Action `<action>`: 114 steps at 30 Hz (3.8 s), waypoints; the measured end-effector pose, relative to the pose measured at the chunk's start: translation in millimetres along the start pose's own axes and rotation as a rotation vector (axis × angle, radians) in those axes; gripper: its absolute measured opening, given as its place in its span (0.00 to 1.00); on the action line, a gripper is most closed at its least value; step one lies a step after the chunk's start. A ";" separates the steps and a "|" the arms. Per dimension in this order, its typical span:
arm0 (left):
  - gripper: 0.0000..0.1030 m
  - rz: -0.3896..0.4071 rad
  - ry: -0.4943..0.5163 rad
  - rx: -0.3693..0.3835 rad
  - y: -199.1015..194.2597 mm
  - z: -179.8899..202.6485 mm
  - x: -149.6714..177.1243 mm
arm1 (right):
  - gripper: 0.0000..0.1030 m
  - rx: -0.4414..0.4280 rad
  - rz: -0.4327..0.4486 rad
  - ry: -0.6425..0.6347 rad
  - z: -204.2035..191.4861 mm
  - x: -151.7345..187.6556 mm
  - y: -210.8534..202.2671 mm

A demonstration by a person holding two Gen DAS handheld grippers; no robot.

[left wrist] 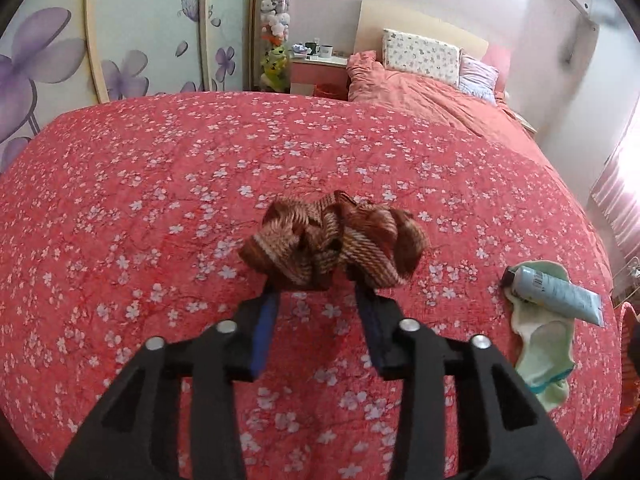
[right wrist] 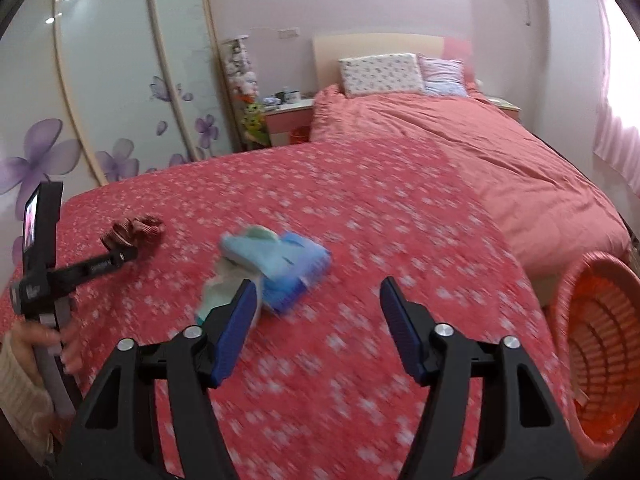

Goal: Collect trash
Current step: 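Grasp the light blue tube with the right tool, then carry scrunchie and blue tube over the basket and open both tools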

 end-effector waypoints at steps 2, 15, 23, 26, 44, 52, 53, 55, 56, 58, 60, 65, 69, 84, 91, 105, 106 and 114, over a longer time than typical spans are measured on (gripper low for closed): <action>0.47 0.006 -0.002 -0.003 -6.5 -3.4 2.2 | 0.53 -0.036 0.003 -0.018 -16.0 -11.5 11.0; 0.68 0.009 0.014 -0.030 -31.3 -23.4 20.5 | 0.46 -0.043 -0.111 -0.357 -88.2 -14.0 79.5; 0.69 0.023 -0.016 -0.032 -42.5 -38.4 25.6 | 0.33 0.006 -0.125 -0.445 -105.7 -7.1 86.9; 0.71 0.039 -0.024 -0.031 -47.5 -40.2 22.8 | 0.29 -0.031 -0.137 -0.397 -101.9 -6.1 82.9; 0.66 0.030 -0.144 0.010 0.5 -25.5 -21.5 | 0.29 -0.041 -0.038 -0.153 -26.6 -19.5 45.0; 0.31 0.000 -0.092 0.033 20.1 -4.8 -19.6 | 0.29 -0.036 -0.043 -0.092 -0.5 -13.6 46.1; 0.26 -0.001 -0.088 0.035 21.6 -3.4 -20.2 | 0.29 -0.026 -0.044 -0.088 3.1 -12.0 47.3; 0.19 0.003 -0.072 0.033 23.1 1.1 -20.7 | 0.29 -0.015 -0.048 -0.076 10.9 -6.9 47.1; 0.16 0.010 -0.066 0.034 21.4 3.2 -22.0 | 0.29 -0.011 -0.052 -0.065 15.5 -4.7 47.2; 0.14 0.022 -0.066 0.051 16.0 5.9 -22.6 | 0.29 -0.008 -0.055 -0.049 23.4 -2.9 42.9; 0.14 0.044 -0.054 0.071 5.9 10.7 -25.9 | 0.29 -0.004 -0.049 -0.030 32.1 -3.4 37.7; 0.14 0.093 0.023 0.073 -22.5 33.7 -31.9 | 0.29 0.003 -0.013 0.005 49.6 -8.8 19.0; 0.14 0.121 0.071 0.090 -46.5 61.0 -36.7 | 0.29 0.008 0.028 0.038 62.3 -13.8 -1.0; 0.14 0.153 0.287 0.282 -98.8 234.3 -17.8 | 0.29 0.192 0.236 0.155 158.5 -20.8 -89.1; 0.14 0.139 0.401 0.417 -106.1 324.2 9.0 | 0.29 0.284 0.293 0.192 203.2 -11.4 -115.4; 0.14 0.007 0.515 0.615 -71.3 458.5 78.3 | 0.29 0.388 0.259 0.353 290.3 20.1 -109.1; 0.15 -0.004 0.521 0.624 -67.5 465.2 83.1 | 0.29 0.390 0.253 0.364 295.7 22.6 -106.1; 0.15 -0.087 0.554 0.663 -39.1 500.5 111.0 | 0.29 0.393 0.225 0.414 320.4 40.6 -96.5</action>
Point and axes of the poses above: each gripper's, at about its wrist camera, not at the fingertips, and y roughly the way its jaws point, z to its right, x to its underside, the point moved 5 cm from there along y, roughly the way its jaws point, and after that the axes turned 13 degrees about x, right-handed, at the moved point
